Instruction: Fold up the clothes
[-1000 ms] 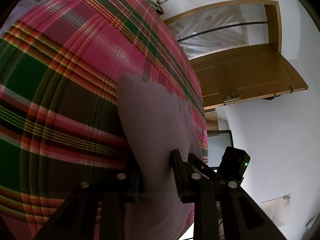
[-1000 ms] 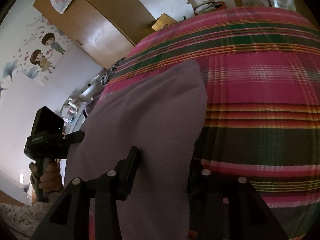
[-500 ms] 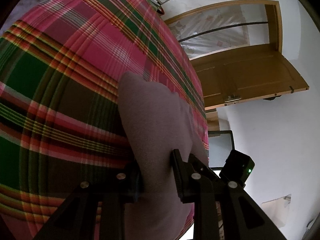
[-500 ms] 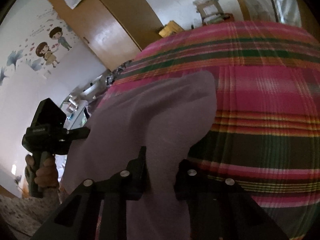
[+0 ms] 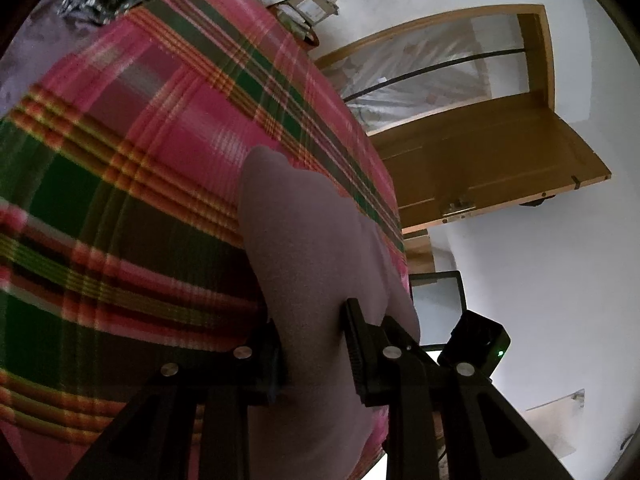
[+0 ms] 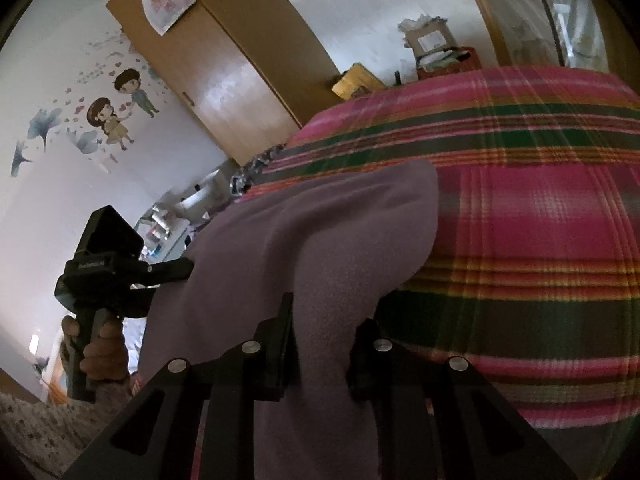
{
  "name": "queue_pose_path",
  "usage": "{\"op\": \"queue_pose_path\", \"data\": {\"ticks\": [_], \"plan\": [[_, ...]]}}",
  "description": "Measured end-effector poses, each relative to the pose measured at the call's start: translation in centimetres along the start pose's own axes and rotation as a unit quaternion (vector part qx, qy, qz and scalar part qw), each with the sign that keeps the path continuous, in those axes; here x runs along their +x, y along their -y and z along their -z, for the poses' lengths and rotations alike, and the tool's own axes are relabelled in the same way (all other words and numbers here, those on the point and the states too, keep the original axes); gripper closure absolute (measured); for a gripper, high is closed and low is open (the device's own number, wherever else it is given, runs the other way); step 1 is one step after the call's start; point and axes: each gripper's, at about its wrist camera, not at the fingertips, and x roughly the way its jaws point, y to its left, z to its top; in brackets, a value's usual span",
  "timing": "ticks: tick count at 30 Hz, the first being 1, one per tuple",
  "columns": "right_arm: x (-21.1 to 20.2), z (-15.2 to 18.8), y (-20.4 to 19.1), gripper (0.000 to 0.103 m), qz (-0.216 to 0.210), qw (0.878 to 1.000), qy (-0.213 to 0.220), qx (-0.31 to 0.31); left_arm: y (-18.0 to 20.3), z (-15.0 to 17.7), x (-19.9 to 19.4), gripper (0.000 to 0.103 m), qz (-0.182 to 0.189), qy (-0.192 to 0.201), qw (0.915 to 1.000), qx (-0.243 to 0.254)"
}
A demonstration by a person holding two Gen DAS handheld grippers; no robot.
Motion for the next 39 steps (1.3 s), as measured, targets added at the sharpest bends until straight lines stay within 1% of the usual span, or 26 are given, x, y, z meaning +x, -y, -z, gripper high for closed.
{"op": "queue_pose_path", "data": {"ticks": [6, 17, 28, 30, 35, 39], "plan": [[1.4, -0.9, -0.7, 0.082, -0.002, 1.0, 0.0, -0.004, 0.2, -1.2, -0.9, 0.075, -0.018, 0.008, 0.9997, 0.013], [4.8, -2.8, -1.9, 0.082, -0.011, 1.0, 0.002, -0.006, -1.5, -4.5, -2.8, 0.075, -0.048, 0.022, 0.9984, 0.021], [8.7, -4.5, -3.2, 0.082, -0.024, 1.0, 0.001, -0.004, -3.9, -7.7, -4.4, 0.075, -0.067, 0.045, 0.9967, 0.002], [9.5, -4.8, -3.4, 0.082, -0.026, 1.0, 0.001, -0.004, -4.2, -8.3, -4.7, 0.075, -0.072, 0.049, 0.9962, 0.007], [10.9, -5.1, -3.6, 0.082, -0.025, 1.0, -0.002, 0.002, -5.3, -9.4, -4.9, 0.075, -0.073, 0.051, 0.996, 0.0], [11.5, -4.9, -3.5, 0.082, -0.022, 1.0, -0.008, 0.005, -6.4, -9.5, -4.1, 0.074, -0.074, 0.042, 0.9963, -0.013]]}}
